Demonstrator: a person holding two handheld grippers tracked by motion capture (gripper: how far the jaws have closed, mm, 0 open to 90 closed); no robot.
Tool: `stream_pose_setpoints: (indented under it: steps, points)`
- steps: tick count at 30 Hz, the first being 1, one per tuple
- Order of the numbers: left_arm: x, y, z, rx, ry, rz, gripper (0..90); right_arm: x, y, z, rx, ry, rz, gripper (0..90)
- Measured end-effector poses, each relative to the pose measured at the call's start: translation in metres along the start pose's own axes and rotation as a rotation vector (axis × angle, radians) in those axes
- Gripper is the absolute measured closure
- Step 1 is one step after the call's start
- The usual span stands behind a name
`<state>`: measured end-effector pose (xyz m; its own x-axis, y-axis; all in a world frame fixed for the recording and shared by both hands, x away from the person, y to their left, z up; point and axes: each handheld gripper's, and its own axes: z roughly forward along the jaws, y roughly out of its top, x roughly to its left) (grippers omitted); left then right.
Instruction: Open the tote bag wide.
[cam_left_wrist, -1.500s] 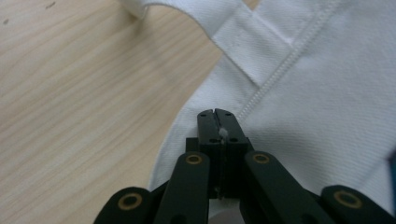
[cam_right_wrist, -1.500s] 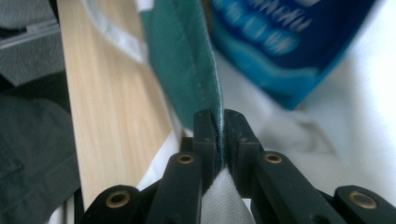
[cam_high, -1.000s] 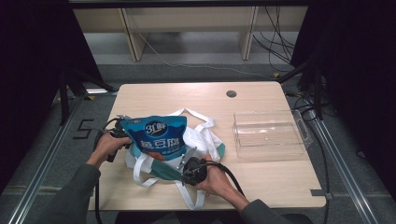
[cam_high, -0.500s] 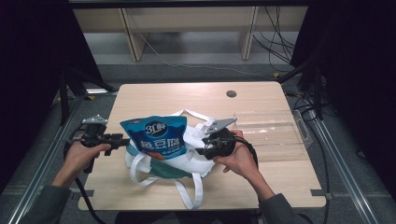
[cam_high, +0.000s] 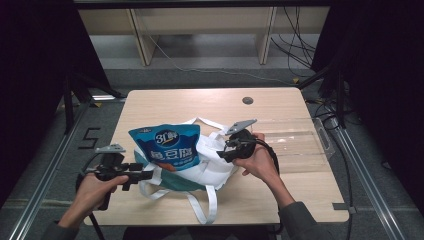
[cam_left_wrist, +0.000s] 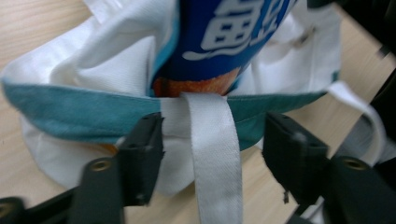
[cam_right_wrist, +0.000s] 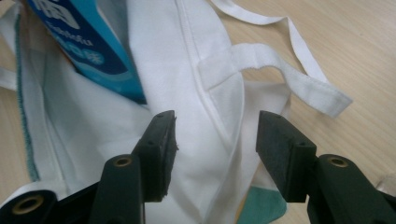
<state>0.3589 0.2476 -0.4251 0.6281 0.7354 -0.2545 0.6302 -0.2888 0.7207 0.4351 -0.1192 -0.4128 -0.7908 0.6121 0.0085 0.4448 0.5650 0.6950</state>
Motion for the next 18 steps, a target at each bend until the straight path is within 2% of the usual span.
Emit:
stream_pose_setpoints:
  steps: [1,2,3,4,5,6,7,9,10,11,12,13,14,15,17,18]
  points:
    - [0.000,-0.002,0.003,-0.006,0.020,0.039,56.4,-0.001,0.002,0.002,0.025,0.010,-0.003,47.5]
    - [0.000,-0.004,0.007,-0.011,0.011,0.062,63.8,0.000,0.003,0.005,0.052,0.025,0.012,47.3]
    - [-0.002,-0.006,0.010,0.003,0.016,0.063,66.7,-0.001,0.005,0.008,0.066,0.030,0.013,47.5]
    - [-0.001,-0.009,0.011,0.025,0.012,0.094,67.7,-0.001,0.005,0.013,0.050,0.035,0.018,48.3]
    - [-0.001,-0.012,0.011,0.035,0.017,0.119,75.5,-0.001,0.007,0.015,0.077,0.048,0.014,49.6]
    - [-0.001,-0.015,0.012,0.050,0.015,0.134,78.0,-0.002,0.007,0.020,0.077,0.055,0.005,52.1]
    - [0.000,-0.017,0.012,0.074,0.018,0.164,80.2,-0.002,0.007,0.025,0.076,0.057,0.009,60.0]
    - [0.001,-0.023,0.012,0.090,0.019,0.173,83.3,-0.005,0.007,0.029,0.121,0.020,-0.022,81.8]
    - [0.002,-0.026,0.011,0.107,0.019,0.183,84.1,-0.006,0.006,0.031,0.128,0.006,0.000,85.7]
    - [0.003,-0.029,0.010,0.128,0.035,0.205,84.6,-0.010,0.005,0.031,0.128,0.008,0.011,86.7]
    - [0.003,-0.033,0.009,0.145,0.035,0.214,84.9,-0.012,0.005,0.031,0.127,0.001,0.042,87.2]
    - [0.004,-0.039,0.008,0.163,0.040,0.220,84.9,-0.014,0.004,0.032,0.118,-0.012,0.035,87.3]
    - [0.006,-0.044,0.009,0.184,0.048,0.221,85.0,-0.014,0.004,0.034,0.136,-0.020,0.047,87.4]
    - [0.008,-0.049,0.009,0.221,0.048,0.222,85.1,-0.015,0.004,0.039,0.143,-0.042,0.032,87.4]
    - [0.011,-0.056,0.009,0.234,0.049,0.214,85.2,-0.012,0.003,0.051,0.191,-0.077,0.012,87.4]
    - [0.012,-0.056,0.009,0.240,0.053,0.209,85.3,-0.010,0.002,0.056,0.221,-0.090,0.021,87.5]
